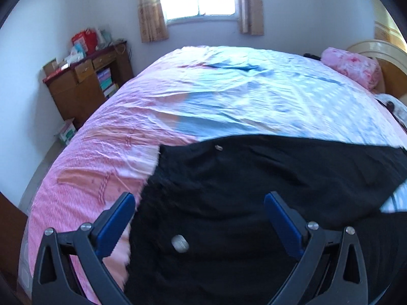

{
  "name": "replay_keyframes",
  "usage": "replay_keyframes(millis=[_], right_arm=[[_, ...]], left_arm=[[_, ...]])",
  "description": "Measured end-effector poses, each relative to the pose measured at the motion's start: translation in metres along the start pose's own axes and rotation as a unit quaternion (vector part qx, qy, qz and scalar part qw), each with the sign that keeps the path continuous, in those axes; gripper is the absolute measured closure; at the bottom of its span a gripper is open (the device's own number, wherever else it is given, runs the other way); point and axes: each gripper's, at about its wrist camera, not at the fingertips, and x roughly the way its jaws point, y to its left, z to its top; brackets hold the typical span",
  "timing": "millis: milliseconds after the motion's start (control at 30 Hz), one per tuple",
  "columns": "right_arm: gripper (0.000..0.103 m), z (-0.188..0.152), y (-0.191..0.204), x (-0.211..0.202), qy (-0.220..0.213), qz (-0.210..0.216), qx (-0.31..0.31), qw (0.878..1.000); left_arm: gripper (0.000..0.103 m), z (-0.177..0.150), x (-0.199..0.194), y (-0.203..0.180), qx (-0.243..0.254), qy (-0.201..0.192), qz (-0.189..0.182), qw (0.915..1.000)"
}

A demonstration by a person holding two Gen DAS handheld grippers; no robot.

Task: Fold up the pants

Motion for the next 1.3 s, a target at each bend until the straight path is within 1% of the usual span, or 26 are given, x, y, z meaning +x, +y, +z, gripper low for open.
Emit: replay_keyframes(millis=[33,133,233,300,400,533,600,667,700,733,800,833,867,900,933,967,1000,1033,1100,1133,1200,1267,1300], right_arm=[[0.001,0.001,0.001,0.005,0.003,0.003,-0.003,1.000],[0.001,0.001,0.000,0.013,0.006,-0.004,-0.007,1.000],[0.001,-0.001,-0.009,0.022,0.017,-0.007,0.008,1.000],[0.001,-0.003,-0.015,0.025,0.022,-0.008,0.021,1.000],[0.001,-0.006,-0.021,0.030,0.028,-0.008,0.032,0.999],[0.001,-0.008,-0.027,0.036,0.035,-0.007,0.040,0.999],[0.001,-0.008,-0.029,0.039,0.037,-0.005,0.042,0.998],[0.001,-0.008,-0.031,0.040,0.037,-0.002,0.043,0.998],[0.001,-0.007,-0.033,0.040,0.037,0.000,0.042,0.998],[0.001,-0.006,-0.035,0.041,0.037,0.002,0.041,0.998],[0.002,-0.004,-0.042,0.041,0.037,0.010,0.047,0.998],[0.004,-0.003,-0.048,0.041,0.038,0.013,0.056,0.998],[0.014,-0.002,-0.055,0.042,0.040,0.018,0.068,0.997],[0.029,-0.002,-0.063,0.044,0.047,0.028,0.083,0.995],[0.037,-0.002,-0.070,0.046,0.055,0.040,0.097,0.993],[0.051,-0.003,-0.079,0.048,0.065,0.049,0.112,0.990],[0.056,-0.003,-0.088,0.051,0.075,0.055,0.127,0.988],[0.056,-0.004,-0.099,0.053,0.080,0.054,0.140,0.985],[0.057,-0.002,-0.113,0.051,0.080,0.042,0.149,0.985],[0.057,0.001,-0.122,0.049,0.077,0.031,0.149,0.985],[0.057,0.007,-0.139,0.044,0.070,0.013,0.149,0.986],[0.056,0.019,-0.166,0.040,0.060,-0.015,0.154,0.986],[0.056,0.025,-0.182,0.039,0.057,-0.029,0.161,0.985]], left_arm=[[0.000,0.006,0.007,0.005,-0.003,0.004,-0.004,1.0000],[0.001,0.024,0.037,0.013,0.004,0.026,0.003,0.9996],[0.012,0.035,0.070,0.021,0.006,0.058,0.001,0.9983],[0.022,0.040,0.090,0.026,0.002,0.079,-0.005,0.9969],[0.027,0.046,0.115,0.033,-0.013,0.097,-0.008,0.9952],[0.028,0.050,0.133,0.034,-0.017,0.108,-0.013,0.9940],[0.036,0.049,0.143,0.035,-0.029,0.119,-0.031,0.9920],[0.036,0.046,0.150,0.034,-0.028,0.130,-0.031,0.9907],[0.036,0.044,0.153,0.032,-0.019,0.132,-0.027,0.9907],[0.036,0.042,0.154,0.030,-0.012,0.132,-0.025,0.9909],[0.036,0.041,0.153,0.031,-0.016,0.129,-0.030,0.9911],[0.036,0.040,0.152,0.032,-0.014,0.128,-0.035,0.9911],[0.037,0.039,0.152,0.032,-0.014,0.126,-0.037,0.9912],[0.038,0.038,0.151,0.033,-0.014,0.125,-0.039,0.9913],[0.039,0.038,0.151,0.033,-0.010,0.125,-0.040,0.9913],[0.041,0.038,0.150,0.032,-0.006,0.126,-0.040,0.9912],[0.046,0.039,0.150,0.031,-0.004,0.127,-0.041,0.9910],[0.049,0.040,0.148,0.031,-0.003,0.127,-0.042,0.9910],[0.069,0.041,0.144,0.026,0.010,0.123,-0.047,0.9913],[0.073,0.040,0.141,0.019,0.027,0.120,-0.048,0.9913],[0.077,0.040,0.138,0.006,0.056,0.112,-0.035,0.9914],[0.077,0.039,0.141,0.004,0.058,0.114,-0.036,0.9911],[0.077,0.039,0.144,0.008,0.046,0.116,-0.044,0.9912]])
